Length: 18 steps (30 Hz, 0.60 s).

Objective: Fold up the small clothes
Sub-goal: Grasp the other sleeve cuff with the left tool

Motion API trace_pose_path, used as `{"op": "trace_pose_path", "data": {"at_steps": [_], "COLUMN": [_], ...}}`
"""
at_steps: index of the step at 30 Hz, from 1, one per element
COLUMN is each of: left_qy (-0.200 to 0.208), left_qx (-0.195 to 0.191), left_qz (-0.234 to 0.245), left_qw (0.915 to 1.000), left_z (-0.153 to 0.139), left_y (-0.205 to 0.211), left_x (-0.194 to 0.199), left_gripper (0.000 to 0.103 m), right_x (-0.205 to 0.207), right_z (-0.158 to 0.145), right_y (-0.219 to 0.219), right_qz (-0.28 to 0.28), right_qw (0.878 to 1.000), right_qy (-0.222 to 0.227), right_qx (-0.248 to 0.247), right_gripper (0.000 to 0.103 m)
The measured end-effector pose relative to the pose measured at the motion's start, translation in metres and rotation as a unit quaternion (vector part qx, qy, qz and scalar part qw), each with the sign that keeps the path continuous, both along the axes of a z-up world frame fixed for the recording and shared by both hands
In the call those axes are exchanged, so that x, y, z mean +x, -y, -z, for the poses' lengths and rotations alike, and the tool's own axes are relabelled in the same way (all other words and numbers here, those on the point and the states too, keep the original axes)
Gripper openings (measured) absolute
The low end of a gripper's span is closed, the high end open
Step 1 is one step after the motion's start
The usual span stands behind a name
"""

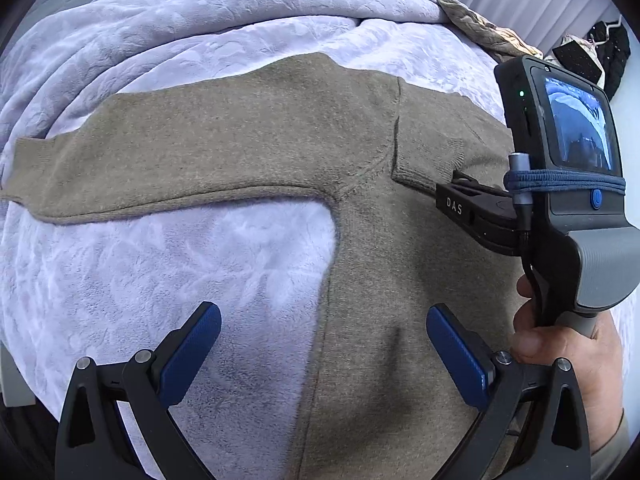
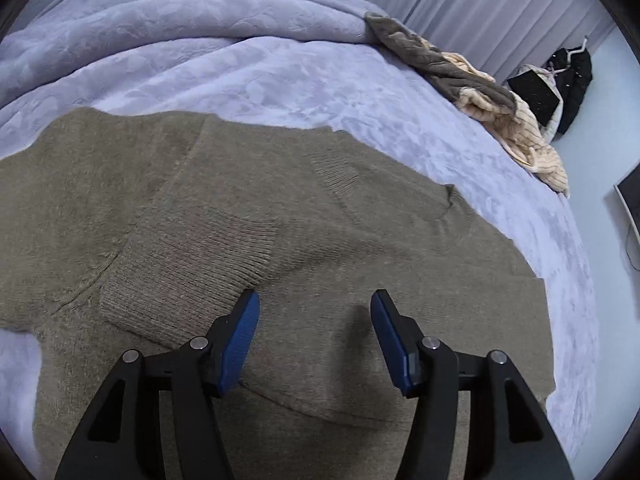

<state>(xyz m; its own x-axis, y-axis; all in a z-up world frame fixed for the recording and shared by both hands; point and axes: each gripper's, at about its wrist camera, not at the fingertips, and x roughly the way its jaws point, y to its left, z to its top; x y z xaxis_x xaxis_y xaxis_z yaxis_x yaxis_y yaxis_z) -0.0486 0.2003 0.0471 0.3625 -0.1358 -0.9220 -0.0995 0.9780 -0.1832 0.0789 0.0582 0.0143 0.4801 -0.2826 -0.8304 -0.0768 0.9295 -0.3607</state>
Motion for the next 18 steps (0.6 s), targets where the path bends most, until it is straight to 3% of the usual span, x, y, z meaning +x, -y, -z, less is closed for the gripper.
{"op": "trace_pose_path", "data": {"at_steps": [2,6,11,15,18], "left_qy": [0.001,0.0,0.022,0.042,0.042], "left_qx": [-0.004,-0.021,-0.048,-0.059,-0.081], "left_qz": [-0.004,-0.032,-0.111,-0.2,-0.242], "left_qw": [1.0,0.9993,0.9925,0.977,0.966], "left_z": [0.0,0.001,-0.001,0.004,0.018], "left_y": [-0.005,-0.032,-0.101,-0.178,-0.223], "left_x": [0.001,0.002,0.003,-0.004,-0.003], "left_gripper": [0.103,0.103,0.103,0.103,0.103], "right_x": [-0.003,-0.015,-0.038,-0.052,-0.056], "right_z": [-0.001,-0.021,-0.041,-0.052,-0.054], "right_y": [-0.003,0.007,0.004,0.011,0.015], "right_qz": [-0.018,-0.051,-0.062,-0.071,-0.071], "right_qw": [1.0,0.988,0.989,0.989,0.99], "right_qy": [0.002,-0.012,0.018,0.028,0.027], "right_qx": [0.001,0.148,0.132,0.125,0.12], "right_gripper": [0.062,0.063,0.064,0.064,0.064]}}
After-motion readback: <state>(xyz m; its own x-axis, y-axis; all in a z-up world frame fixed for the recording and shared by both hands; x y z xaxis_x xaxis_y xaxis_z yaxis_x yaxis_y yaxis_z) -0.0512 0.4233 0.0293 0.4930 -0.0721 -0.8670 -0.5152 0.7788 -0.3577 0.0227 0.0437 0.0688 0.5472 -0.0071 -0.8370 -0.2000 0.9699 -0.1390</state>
